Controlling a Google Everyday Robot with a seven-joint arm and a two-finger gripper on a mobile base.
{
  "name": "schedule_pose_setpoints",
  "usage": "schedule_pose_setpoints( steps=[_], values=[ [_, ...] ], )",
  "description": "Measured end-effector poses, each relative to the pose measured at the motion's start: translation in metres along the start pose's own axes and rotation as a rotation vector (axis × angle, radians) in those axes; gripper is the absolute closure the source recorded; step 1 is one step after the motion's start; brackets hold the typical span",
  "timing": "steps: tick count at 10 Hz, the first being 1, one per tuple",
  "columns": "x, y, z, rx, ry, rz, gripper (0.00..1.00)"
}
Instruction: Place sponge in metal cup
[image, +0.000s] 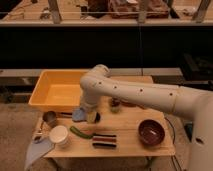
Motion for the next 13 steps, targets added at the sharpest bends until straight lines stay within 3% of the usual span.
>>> schedule_pose_setpoints(
  steps=[3,7,10,13],
  values=[
    [-0.059,-0.043,0.012,-0.031,-0.010,-0.125,1.00],
    [-0.104,-0.073,0.037,-0.069,-0.029,-0.211,1.00],
    [-0.118,-0.086,0.054,-0.075,-0.034,-0.225,1.00],
    [-0.120,-0.095,0.066,-0.059,-0.029,-0.218,1.00]
  ],
)
